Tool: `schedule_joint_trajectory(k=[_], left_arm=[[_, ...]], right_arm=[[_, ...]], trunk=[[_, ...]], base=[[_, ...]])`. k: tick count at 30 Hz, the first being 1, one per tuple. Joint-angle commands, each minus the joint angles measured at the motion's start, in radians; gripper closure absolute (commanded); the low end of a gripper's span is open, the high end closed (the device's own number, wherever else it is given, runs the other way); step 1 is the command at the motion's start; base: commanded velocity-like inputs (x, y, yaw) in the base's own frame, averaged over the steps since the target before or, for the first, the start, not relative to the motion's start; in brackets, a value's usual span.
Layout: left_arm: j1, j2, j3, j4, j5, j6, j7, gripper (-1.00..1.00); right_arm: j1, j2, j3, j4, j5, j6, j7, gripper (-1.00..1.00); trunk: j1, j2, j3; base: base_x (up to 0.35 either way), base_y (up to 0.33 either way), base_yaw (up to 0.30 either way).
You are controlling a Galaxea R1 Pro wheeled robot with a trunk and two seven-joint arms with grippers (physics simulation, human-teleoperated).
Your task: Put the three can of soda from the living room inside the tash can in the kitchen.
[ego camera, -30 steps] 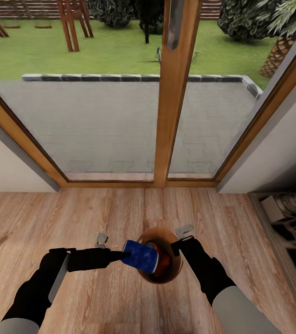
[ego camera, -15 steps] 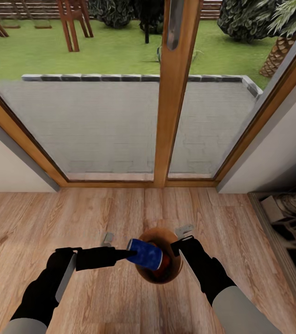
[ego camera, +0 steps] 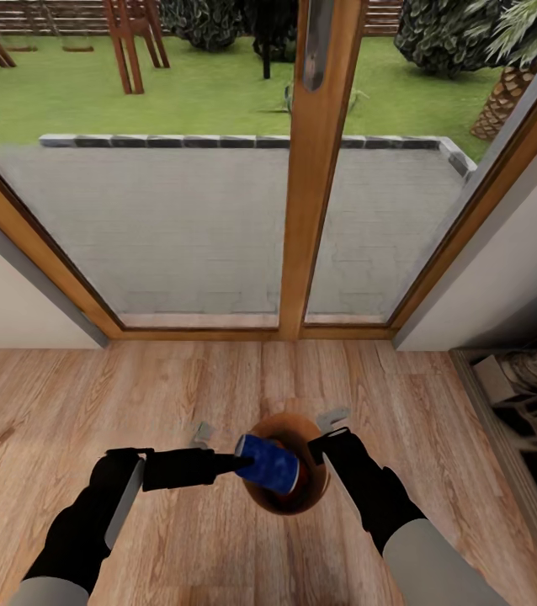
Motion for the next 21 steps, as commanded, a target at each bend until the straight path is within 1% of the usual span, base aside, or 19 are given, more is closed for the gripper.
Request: schedule_joint_trajectory(k=[1, 4, 5, 8, 17, 21], left_arm=[[0.0, 0.0, -0.018, -0.001, -0.002, -0.001, 0.02, 1.0], [0.0, 0.0, -0.035, -0.001, -0.003, -0.001, 0.058, 1.0], [0.0, 0.0, -0.042, -0.001, -0.003, -0.001, 0.079, 1.0], [0.0, -0.002, -0.048, -0.001, -0.004, -0.002, 0.102, 1.0], [0.0, -0.014, -0.051, -0.001, -0.007, -0.003, 0.125, 1.0], [0.0, -0.016, -0.052, -0.001, -0.007, -0.003, 0.174, 1.0]], right_arm=[[0.0, 0.001, 0.001, 0.0, -0.009, -0.001, -0.007, 1.0], [0.0, 0.002, 0.001, 0.0, -0.01, -0.001, -0.018, 1.0], [0.0, 0.002, 0.001, 0.0, -0.011, -0.001, -0.022, 1.0], [0.0, 0.003, 0.001, 0.0, -0.011, 0.0, -0.027, 1.0], [0.0, 0.003, 0.001, 0.0, -0.012, 0.001, -0.031, 1.0], [0.0, 0.003, 0.0, 0.0, -0.013, 0.001, -0.031, 1.0]], trunk=[[0.0, 0.0, 0.0], [0.0, 0.0, 0.0], [0.0, 0.0, 0.0], [0.0, 0.0, 0.0], [0.0, 0.0, 0.0], [0.0, 0.0, 0.0]], base=[[0.0, 0.0, 0.0], [0.0, 0.0, 0.0], [0.0, 0.0, 0.0], [0.0, 0.0, 0.0], [0.0, 0.0, 0.0], [0.0, 0.0, 0.0]])
